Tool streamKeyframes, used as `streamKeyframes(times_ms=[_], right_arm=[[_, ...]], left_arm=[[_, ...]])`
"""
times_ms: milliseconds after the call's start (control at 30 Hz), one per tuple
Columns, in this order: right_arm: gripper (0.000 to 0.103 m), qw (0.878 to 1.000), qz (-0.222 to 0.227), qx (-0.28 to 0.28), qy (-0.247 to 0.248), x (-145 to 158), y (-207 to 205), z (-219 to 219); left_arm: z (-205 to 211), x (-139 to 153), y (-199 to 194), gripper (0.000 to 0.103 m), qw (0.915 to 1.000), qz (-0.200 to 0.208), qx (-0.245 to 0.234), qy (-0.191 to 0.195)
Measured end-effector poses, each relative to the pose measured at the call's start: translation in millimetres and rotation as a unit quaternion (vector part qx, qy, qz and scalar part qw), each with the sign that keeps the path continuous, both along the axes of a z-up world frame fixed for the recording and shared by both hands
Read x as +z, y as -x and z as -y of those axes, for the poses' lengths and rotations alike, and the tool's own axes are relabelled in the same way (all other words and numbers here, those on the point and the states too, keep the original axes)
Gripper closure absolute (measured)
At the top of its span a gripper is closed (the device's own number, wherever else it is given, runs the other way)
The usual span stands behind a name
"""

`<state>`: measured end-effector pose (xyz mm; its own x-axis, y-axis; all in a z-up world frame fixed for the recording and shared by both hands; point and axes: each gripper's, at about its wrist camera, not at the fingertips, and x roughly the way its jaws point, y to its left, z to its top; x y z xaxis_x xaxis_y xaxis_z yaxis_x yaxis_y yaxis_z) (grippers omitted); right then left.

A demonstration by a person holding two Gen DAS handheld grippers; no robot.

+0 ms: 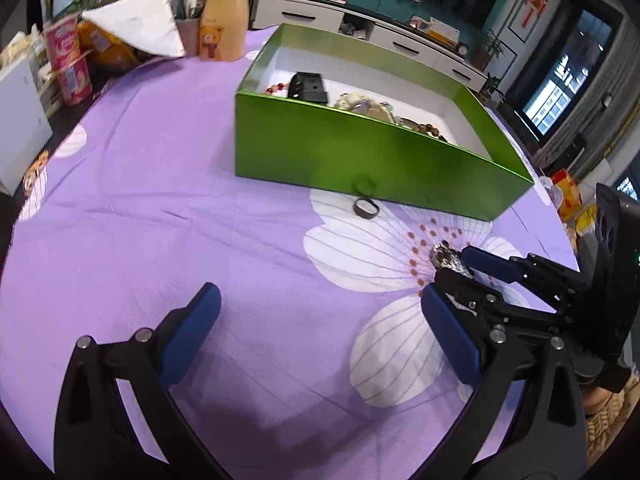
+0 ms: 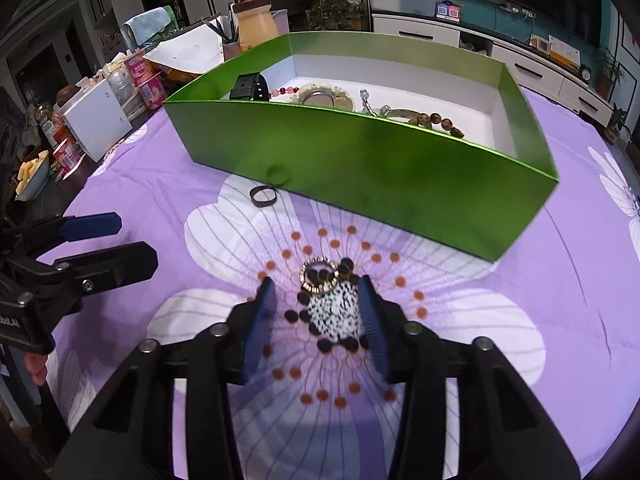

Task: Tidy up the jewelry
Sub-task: 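Grasp the black ring with the left tool while the right tool grasps the small beaded ring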

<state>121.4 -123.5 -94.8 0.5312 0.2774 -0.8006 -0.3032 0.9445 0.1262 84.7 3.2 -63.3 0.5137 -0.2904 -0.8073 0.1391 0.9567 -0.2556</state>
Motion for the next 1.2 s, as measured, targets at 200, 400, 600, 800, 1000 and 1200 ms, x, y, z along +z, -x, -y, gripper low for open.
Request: streamKeyframes(times_ms=[200,400,600,800,1000,1200], right_arm=[[0.082,1.000,0.014,-0.004,0.013,-1.7,-5.6,-1.8],[0.083,0.999,0.017,-0.028,-0.009,1.1,-1.6,17.1],[0.083,0.996,0.030,-0.063,-0.054,14.8,18.3,55.3],[0.083,0.993,0.039,-0.084,-0.073,20.8,31.2,79.5],[0.083,0.991,0.046,-0.086,-0.090,22.2,36.0,87.0],[0.083,0.990,0.047,-0.088,-0.098,20.7,38.3,91.5]], left_arm=[[2.5,-4.4,-5.7,0.002,1.0000,-0.004,-0.003,-0.001],[21.7,-4.1,-15.3,0.003,0.9997,0.002,-0.025,-0.006],[43.1,-9.0,-30.8,0.023,0.9989,0.003,-0.042,-0.023],[62.6,-14.6,-47.1,0.038,0.9976,0.015,-0.043,-0.051],[74.7,-17.1,-51.5,0.054,0.9949,0.043,-0.040,-0.083],[83.8,-19.0,-53.3,0.072,0.9918,0.062,-0.056,-0.097]])
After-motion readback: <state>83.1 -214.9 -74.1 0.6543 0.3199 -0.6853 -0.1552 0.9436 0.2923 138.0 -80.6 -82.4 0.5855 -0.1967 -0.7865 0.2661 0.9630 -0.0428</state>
